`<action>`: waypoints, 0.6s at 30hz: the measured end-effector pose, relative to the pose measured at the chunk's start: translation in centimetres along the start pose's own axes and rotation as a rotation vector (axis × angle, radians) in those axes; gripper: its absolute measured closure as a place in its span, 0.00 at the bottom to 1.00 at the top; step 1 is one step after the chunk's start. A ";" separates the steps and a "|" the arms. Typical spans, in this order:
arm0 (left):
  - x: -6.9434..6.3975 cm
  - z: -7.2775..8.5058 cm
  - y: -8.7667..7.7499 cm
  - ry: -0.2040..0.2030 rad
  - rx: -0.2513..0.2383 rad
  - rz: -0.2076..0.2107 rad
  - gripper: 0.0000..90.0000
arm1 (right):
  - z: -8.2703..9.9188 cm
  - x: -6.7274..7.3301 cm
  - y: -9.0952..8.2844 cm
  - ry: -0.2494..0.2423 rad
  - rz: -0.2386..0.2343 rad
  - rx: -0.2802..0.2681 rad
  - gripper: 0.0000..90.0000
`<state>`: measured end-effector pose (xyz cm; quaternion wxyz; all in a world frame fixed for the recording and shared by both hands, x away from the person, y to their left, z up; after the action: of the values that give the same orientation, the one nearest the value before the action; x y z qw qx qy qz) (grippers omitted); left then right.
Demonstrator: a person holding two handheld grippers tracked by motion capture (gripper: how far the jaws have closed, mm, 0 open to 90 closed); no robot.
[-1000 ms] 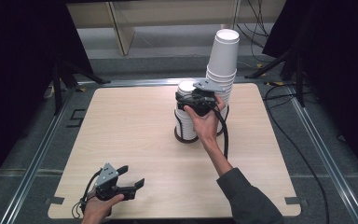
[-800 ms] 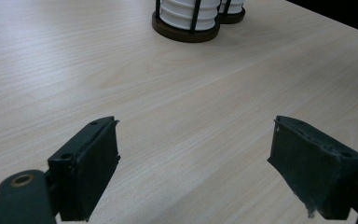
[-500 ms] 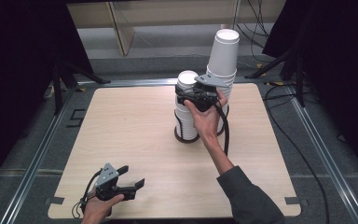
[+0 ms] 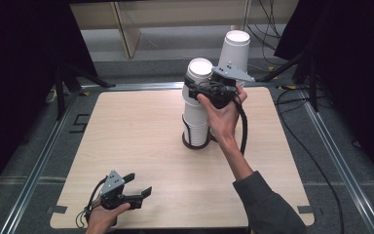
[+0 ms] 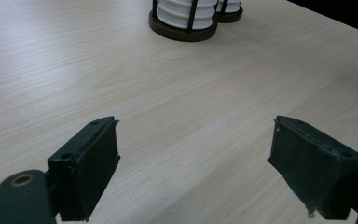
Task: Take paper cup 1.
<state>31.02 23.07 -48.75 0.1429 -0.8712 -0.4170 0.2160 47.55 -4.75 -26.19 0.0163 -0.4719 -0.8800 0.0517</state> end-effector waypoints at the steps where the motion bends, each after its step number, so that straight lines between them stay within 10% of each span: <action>1: 0.0 0.0 0.0 0.012 0.011 -0.006 0.16 | -0.2 0.1 -0.2 0.007 -0.009 -0.003 0.24; 18: 0.0 0.0 0.2 -0.001 0.020 -0.010 0.16 | 0.5 2.4 -5.2 -0.011 -0.230 0.013 0.24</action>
<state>31.10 22.95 -48.83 0.1526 -0.8675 -0.4193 0.2197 41.86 -5.65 -26.17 0.0204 -0.3672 -0.9281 0.0578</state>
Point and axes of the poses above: each handheld gripper's, and its own axes: y roughly forward along the jaws, z roughly out of its underside, x roughly to its left, the point moved 3 cm from there along y, roughly forward along the jaws, and after that the axes turned 8 degrees about -y, right-handed, at the moved point
